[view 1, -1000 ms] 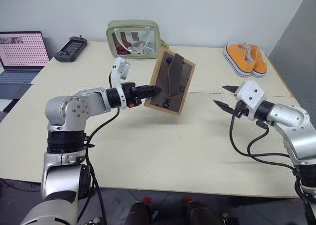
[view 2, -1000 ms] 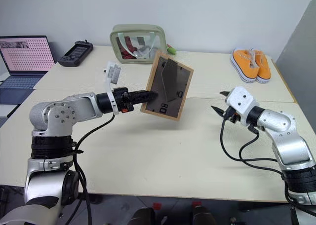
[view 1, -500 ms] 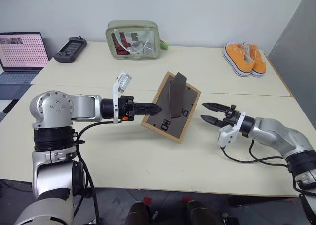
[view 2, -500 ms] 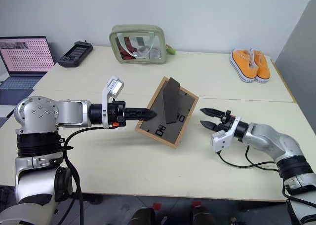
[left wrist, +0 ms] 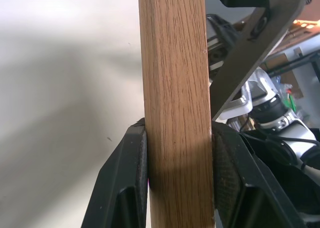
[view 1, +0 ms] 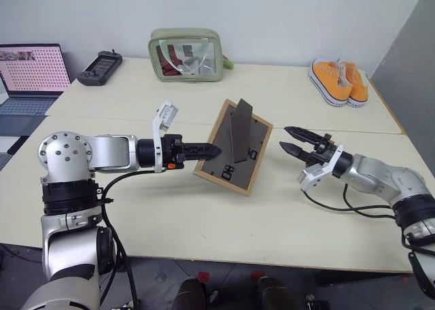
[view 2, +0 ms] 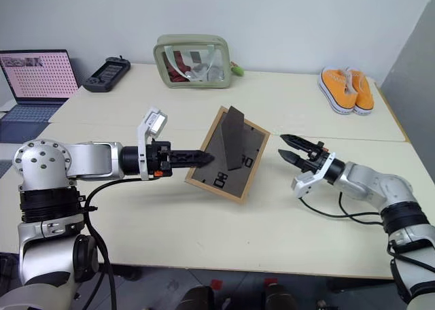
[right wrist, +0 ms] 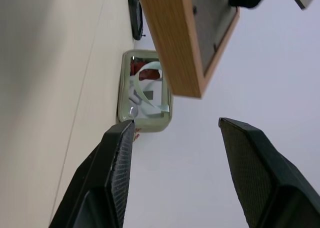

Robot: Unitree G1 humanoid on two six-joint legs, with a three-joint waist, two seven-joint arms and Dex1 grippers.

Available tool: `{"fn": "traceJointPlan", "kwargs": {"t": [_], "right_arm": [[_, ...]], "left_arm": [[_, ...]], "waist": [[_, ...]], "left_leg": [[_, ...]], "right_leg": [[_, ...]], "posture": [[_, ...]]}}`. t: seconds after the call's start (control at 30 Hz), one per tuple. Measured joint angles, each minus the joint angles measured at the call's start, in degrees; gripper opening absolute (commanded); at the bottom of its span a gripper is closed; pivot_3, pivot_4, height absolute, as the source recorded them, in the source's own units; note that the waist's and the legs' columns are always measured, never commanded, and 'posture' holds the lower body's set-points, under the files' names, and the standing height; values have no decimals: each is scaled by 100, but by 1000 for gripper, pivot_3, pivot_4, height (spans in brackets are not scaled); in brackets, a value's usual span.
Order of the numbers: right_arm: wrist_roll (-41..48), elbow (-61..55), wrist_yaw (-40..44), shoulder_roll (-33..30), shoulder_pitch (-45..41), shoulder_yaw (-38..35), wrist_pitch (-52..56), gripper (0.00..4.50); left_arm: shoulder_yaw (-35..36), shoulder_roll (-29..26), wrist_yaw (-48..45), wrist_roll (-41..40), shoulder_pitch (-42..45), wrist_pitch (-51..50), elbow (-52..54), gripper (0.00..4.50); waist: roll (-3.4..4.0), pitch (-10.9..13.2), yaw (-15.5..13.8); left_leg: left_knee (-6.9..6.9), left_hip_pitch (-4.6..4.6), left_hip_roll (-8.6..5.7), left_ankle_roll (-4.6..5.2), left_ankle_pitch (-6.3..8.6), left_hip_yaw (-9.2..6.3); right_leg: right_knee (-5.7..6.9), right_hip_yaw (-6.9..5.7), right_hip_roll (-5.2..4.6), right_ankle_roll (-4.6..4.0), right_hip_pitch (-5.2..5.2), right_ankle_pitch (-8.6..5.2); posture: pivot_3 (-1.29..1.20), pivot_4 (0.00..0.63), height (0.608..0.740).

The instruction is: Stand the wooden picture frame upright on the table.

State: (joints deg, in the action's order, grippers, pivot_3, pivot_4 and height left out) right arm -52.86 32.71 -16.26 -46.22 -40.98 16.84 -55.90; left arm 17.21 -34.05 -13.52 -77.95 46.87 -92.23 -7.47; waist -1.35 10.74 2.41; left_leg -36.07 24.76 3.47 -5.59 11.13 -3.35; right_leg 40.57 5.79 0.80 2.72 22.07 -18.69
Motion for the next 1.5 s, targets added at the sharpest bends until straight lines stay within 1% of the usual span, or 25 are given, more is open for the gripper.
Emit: {"fn": "traceJointPlan", "kwargs": {"t": [0.03, 0.13, 0.27, 0.43, 0.7, 0.93, 1.2, 1.27, 1.3, 1.4, 1.5], "right_arm": [[21, -62, 2, 38, -55, 1, 32, 3681], [-2, -255, -7, 208, -143, 20, 140, 3681], [-114, -366, -87, 372, -185, 77, 202, 3681], [-260, -385, -231, 730, -255, 296, 279, 3681], [-266, -369, -425, 871, -300, 401, 403, 3681], [-336, -284, -643, 805, -450, 478, 361, 3681], [-574, 20, -1076, 378, -575, 588, -8, 3681], [-609, 44, -1144, 344, -619, 595, -51, 3311], [-644, 50, -1171, 344, -645, 601, -89, 3254], [-680, 29, -1249, 349, -644, 669, -132, 2589], [-686, -10, -1271, 399, -643, 689, -127, 2070]], "left_arm": [[20, 49, 79, -52, 0, 0, -15, 1329], [16, 167, 194, -160, 1, 0, -38, 1329], [-1, 170, 293, -340, 1, 1, -116, 1329], [-73, 277, 420, -519, 48, 0, -139, 1329], [-126, 273, 615, -752, 97, 4, -177, 1329], [-185, 143, 791, -1137, 67, 12, -238, 1329], [-384, -180, 963, -1619, 34, 95, -417, 1329], [-404, -209, 994, -1653, 33, 143, -419, 1329], [-421, -223, 1028, -1719, 31, 167, -419, 1329], [-521, -279, 1049, -1896, 31, 264, -419, 1329], [-620, -319, 1099, -2089, 32, 387, -419, 1329]], "waist": [[0, 0, 0], [0, 0, 19], [0, 0, 36], [0, 0, 53], [0, 0, 57], [0, 0, 71], [0, 0, 75], [0, 0, 78], [0, 0, 80], [0, 0, 80], [0, 0, 80]], "left_leg": [[0, -2, 0, 0, 0, 0], [0, -4, 0, -1, -1, 0], [-1, -5, -1, -1, -1, -1], [-2, -5, -2, -5, -4, -4], [-2, -6, -3, -6, -4, -5], [-3, -6, -4, -6, -4, -6], [-3, -6, -6, -5, -4, -7], [-3, -7, -5, -5, -4, -7], [-3, -7, -5, -5, -4, -7], [-3, -7, -6, -5, -4, -7], [-3, -7, -5, -5, -4, -8]], "right_leg": [[4, 0, 0, 0, 0, 0], [14, 0, 1, 0, 1, 0], [19, -1, 0, -1, 2, -1], [23, -2, 0, -1, 1, 0], [25, -2, -2, -1, 1, -1], [28, -3, -2, -1, 1, 0], [28, -2, -2, -1, 2, -1], [28, -3, -2, -1, 1, -1], [28, -3, -2, -1, 2, -1], [29, -3, -2, -1, 1, -1], [29, -3, -2, -1, 1, -1]], "posture": [[0, 150, 740], [0, 150, 740], [0, 150, 740], [0, 150, 740], [0, 150, 740], [0, 150, 740], [0, 150, 740], [0, 150, 740], [0, 150, 740], [0, 150, 740], [0, 150, 740]]}}
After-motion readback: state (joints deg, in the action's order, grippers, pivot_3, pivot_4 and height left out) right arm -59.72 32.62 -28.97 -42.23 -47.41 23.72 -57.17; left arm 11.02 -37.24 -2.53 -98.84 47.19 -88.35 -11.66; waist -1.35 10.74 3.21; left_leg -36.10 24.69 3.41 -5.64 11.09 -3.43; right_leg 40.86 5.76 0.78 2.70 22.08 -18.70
